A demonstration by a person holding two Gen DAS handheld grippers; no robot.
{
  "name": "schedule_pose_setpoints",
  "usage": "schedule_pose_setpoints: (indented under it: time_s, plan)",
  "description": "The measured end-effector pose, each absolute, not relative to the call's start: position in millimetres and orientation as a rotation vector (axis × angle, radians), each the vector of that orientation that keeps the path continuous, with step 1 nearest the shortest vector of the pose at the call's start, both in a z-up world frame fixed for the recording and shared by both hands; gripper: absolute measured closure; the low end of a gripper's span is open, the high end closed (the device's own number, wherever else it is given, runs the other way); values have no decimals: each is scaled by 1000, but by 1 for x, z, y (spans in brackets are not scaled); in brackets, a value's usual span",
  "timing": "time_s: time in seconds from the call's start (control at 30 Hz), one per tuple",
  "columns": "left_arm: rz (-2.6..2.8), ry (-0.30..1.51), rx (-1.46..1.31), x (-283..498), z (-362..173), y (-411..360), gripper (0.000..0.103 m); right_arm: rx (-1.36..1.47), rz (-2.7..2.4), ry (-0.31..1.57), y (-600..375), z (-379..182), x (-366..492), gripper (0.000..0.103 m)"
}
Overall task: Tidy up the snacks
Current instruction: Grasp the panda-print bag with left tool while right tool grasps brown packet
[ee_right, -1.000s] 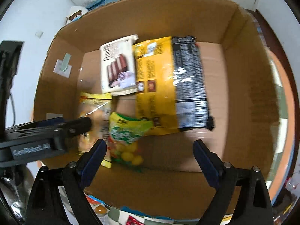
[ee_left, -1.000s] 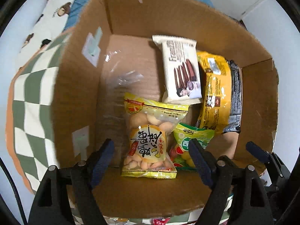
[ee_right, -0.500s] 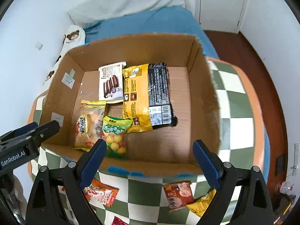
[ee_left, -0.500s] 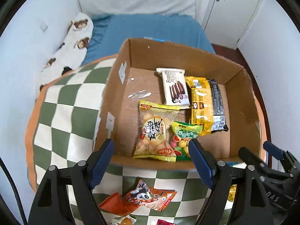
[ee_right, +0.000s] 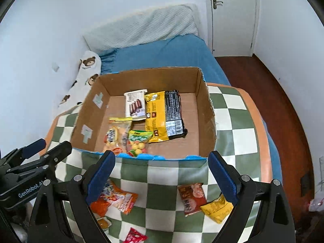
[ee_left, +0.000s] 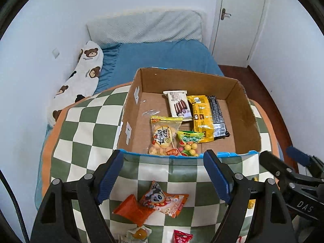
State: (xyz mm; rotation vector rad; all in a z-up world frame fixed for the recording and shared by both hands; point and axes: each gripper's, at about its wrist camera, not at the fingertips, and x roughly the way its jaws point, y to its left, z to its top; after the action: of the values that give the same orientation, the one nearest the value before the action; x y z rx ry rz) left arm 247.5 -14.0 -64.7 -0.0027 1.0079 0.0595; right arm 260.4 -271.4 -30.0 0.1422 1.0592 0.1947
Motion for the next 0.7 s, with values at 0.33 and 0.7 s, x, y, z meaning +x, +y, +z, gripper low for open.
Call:
schedule_pose_setpoints:
  time_s: [0.33,0.7]
  plan:
    - [170,1274,-159,217,-152,20,23,219,200,1260,-304,-101,238,8]
    - [204,1551,-850,219,-293,46,24,167,140,1497,-311,-234,241,25]
